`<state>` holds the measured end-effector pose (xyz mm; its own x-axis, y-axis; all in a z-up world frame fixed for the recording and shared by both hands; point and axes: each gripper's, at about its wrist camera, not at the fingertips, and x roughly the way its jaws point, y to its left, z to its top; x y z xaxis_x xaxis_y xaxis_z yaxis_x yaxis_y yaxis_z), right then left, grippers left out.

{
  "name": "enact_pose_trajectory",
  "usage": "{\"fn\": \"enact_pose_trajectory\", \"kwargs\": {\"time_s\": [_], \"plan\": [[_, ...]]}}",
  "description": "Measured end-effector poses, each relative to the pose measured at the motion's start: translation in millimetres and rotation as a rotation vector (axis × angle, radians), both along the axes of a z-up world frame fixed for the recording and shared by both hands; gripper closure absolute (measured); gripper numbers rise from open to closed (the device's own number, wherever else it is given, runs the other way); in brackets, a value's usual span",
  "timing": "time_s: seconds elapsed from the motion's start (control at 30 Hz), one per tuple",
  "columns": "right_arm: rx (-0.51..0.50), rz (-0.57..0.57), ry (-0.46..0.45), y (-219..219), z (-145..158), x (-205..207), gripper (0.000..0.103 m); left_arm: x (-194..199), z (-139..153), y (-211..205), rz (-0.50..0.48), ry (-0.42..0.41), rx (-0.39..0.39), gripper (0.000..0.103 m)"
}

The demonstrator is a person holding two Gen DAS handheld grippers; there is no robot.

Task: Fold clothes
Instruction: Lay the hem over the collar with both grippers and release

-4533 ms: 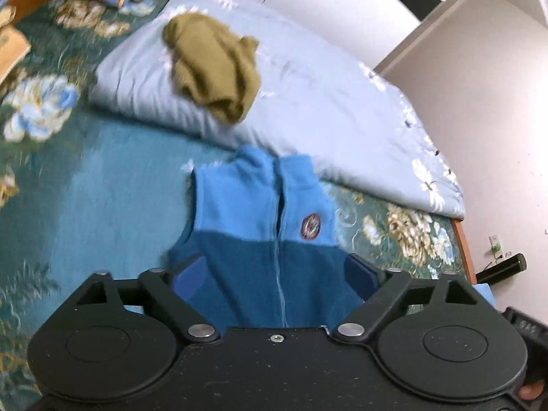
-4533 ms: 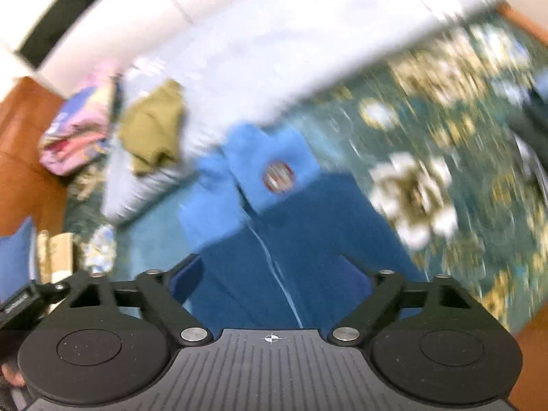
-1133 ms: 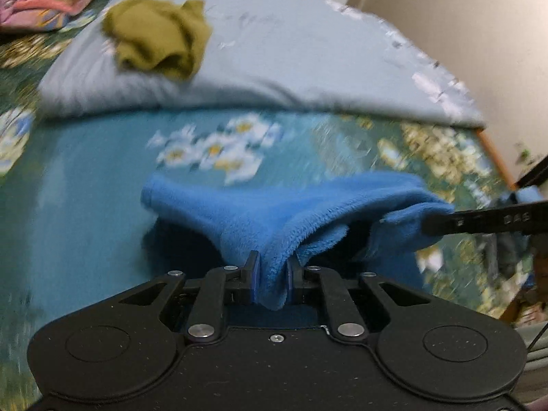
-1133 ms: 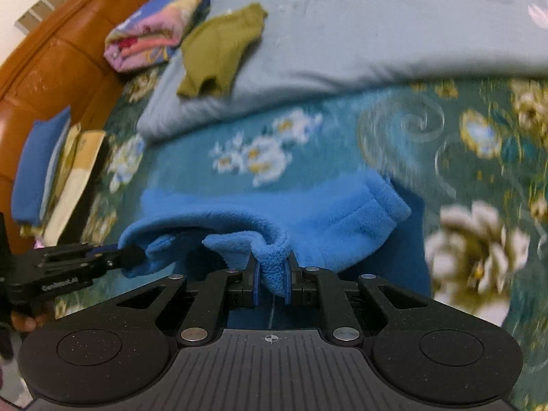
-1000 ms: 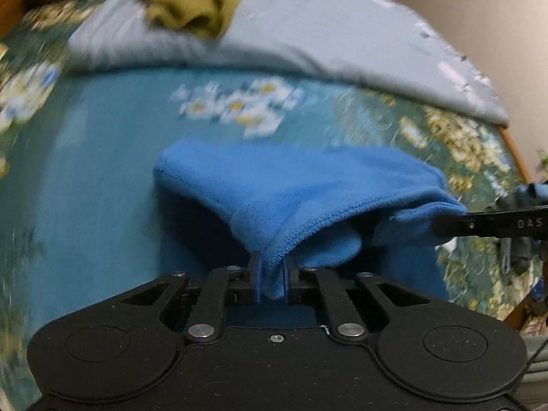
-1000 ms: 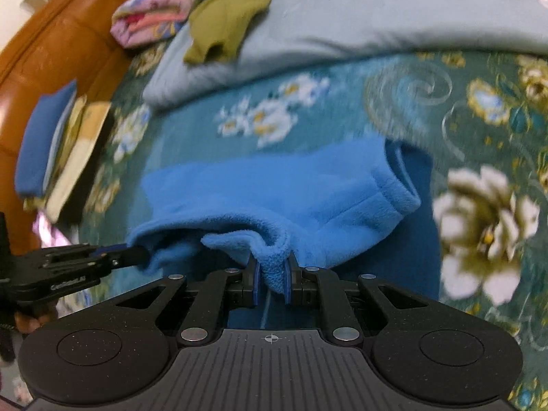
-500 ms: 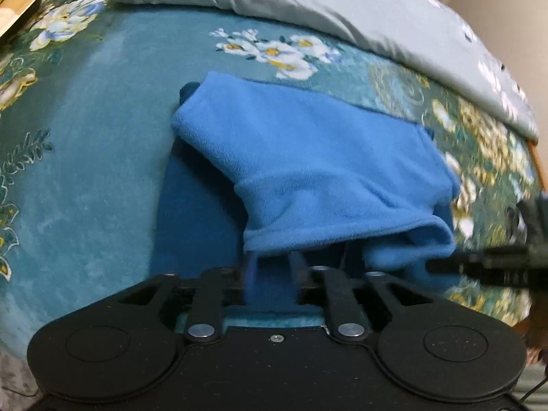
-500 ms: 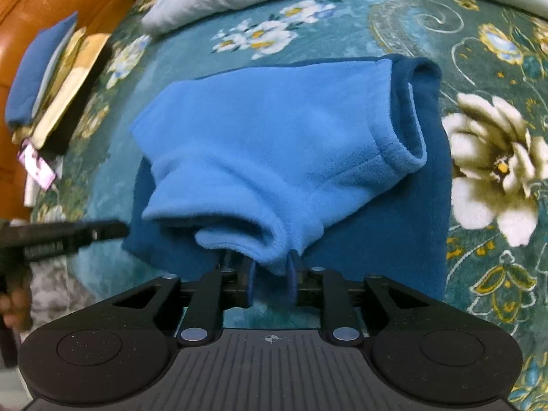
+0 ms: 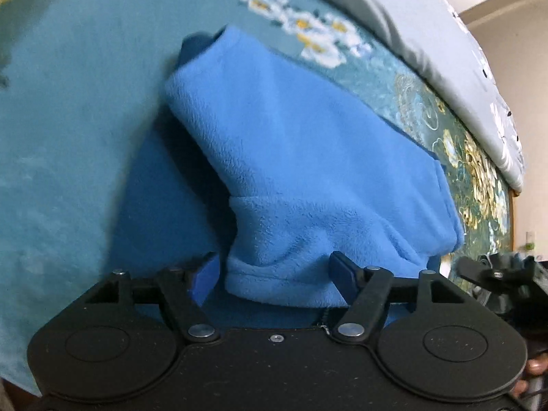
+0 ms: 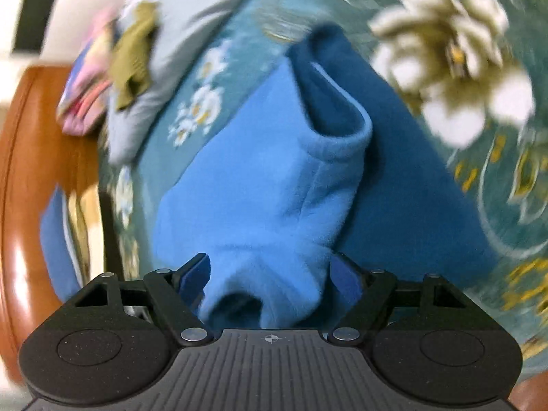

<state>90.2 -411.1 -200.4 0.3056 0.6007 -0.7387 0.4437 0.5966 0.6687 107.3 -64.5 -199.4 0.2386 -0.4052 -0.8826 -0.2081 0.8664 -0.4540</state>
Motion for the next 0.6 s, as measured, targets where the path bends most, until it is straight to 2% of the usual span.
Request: {"fn": "enact_pose_trajectory", "kwargs": {"time_s": [0.13,0.23,0.27,0.3,0.33,0.37,0.4,0.43,0.53,0.6], "plan": [[0.006,-0.039,0.067,7,-22,3,0.032,3,-11,5,0.032,0.024,-0.043,0.035],[0.027,-0.046,0.063,11,-24,2,0.044,2,-13,11,0.062,0.025,-0.102,0.039],[0.03,-0.045,0.058,13,-23,1,0.051,2,-12,12,0.066,0.029,-0.114,0.041],[0.03,-0.043,0.052,14,-22,1,0.061,2,-11,13,0.067,0.032,-0.118,0.052],[0.03,-0.042,0.046,14,-21,1,0.065,2,-10,13,0.063,0.029,-0.118,0.064],[0.03,-0.037,0.039,14,-20,1,0.074,2,-8,13,0.06,0.027,-0.116,0.07],[0.029,-0.029,0.028,14,-17,2,0.081,2,-4,13,0.056,0.019,-0.121,0.08],[0.03,-0.02,0.014,14,-14,3,0.083,1,0,11,0.051,0.006,-0.135,0.086],[0.055,0.006,-0.043,13,-2,7,0.086,-3,18,7,0.034,-0.054,-0.153,0.09],[0.056,0.02,-0.09,10,8,8,0.087,-9,31,9,0.057,-0.091,-0.185,0.091]]}}
